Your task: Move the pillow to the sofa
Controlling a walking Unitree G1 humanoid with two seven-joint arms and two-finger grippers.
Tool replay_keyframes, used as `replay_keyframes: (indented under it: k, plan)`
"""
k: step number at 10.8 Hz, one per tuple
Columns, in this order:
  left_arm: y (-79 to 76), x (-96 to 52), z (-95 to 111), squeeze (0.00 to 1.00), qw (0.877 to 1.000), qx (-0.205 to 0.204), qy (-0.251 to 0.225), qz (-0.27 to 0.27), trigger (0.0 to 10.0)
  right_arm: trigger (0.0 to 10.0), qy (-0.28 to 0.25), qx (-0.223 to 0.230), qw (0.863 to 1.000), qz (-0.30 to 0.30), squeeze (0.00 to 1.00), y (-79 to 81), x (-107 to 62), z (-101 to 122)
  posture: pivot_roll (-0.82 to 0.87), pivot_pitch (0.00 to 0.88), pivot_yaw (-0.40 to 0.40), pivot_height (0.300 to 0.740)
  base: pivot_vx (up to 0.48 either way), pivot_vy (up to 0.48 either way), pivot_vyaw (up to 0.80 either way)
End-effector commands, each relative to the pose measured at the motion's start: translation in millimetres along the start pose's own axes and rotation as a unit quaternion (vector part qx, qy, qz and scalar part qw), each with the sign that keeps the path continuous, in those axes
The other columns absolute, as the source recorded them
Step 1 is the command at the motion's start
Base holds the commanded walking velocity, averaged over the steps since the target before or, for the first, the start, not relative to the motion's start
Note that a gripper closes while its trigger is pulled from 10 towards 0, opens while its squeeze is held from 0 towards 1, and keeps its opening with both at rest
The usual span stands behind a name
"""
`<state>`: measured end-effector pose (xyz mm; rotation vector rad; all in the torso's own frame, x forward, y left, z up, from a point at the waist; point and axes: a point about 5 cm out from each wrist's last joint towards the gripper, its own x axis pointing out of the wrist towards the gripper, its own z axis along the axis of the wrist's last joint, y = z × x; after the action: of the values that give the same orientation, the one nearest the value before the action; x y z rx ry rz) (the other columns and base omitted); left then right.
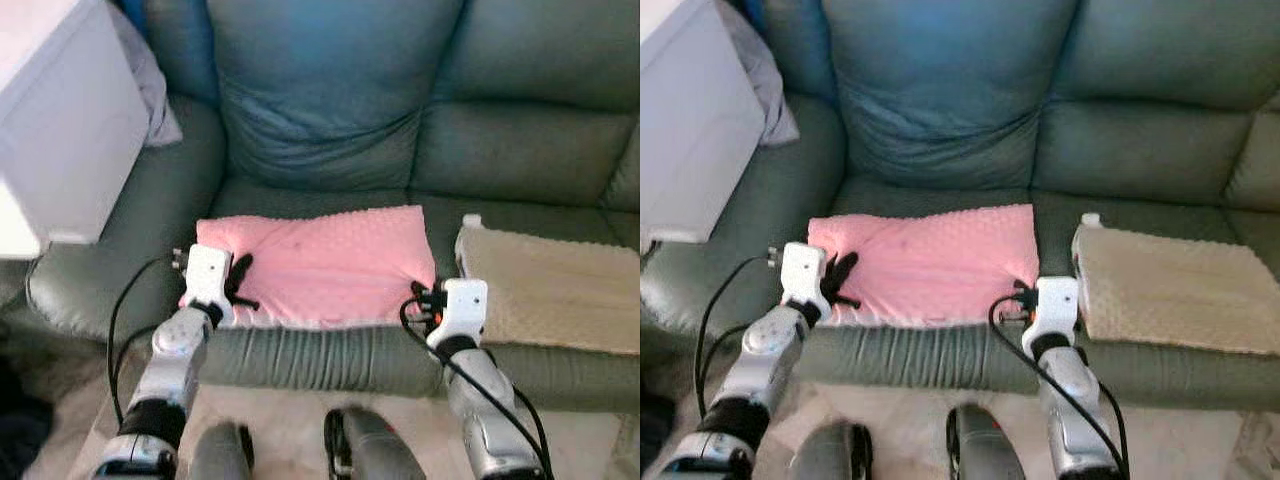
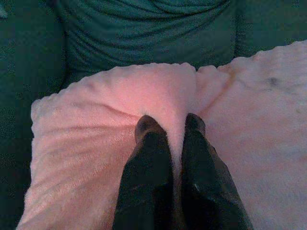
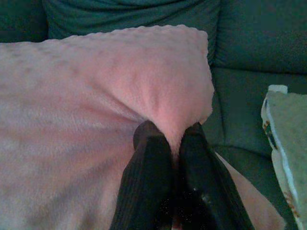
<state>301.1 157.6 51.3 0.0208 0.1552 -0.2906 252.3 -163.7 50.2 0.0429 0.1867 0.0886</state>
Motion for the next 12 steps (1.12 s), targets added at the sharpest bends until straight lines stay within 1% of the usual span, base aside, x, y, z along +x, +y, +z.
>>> replay_keyframes:
  k: [1,4,11,12]
  plan:
    - [4.8,-0.7,0.5,0.00,1.000,-0.002,0.000,0.012,10.0,10.0,-0.008,-0.003,1.000,-0.013,0.00,-5.2,-1.4,2.6,-0.11,0.174,-0.033,0.645,0.000,0.000,0.00]
    - [3.9,-1.0,0.5,0.00,1.000,-0.010,-0.003,0.015,10.0,10.0,-0.008,-0.005,1.000,-0.016,0.00,-7.2,0.6,3.2,-0.11,0.175,-0.032,0.645,0.000,0.000,0.00]
    - [1.8,2.0,4.2,0.00,1.000,-0.016,-0.014,0.006,10.0,10.0,-0.005,-0.009,1.000,-0.014,0.00,-9.0,1.7,2.3,-0.10,0.174,-0.034,0.645,0.000,0.000,0.00]
    - [1.6,2.0,4.3,0.00,1.000,-0.016,-0.015,0.006,10.0,10.0,-0.005,-0.010,1.000,-0.013,0.00,-8.8,2.7,2.8,-0.10,0.172,-0.035,0.645,0.240,0.000,0.00]
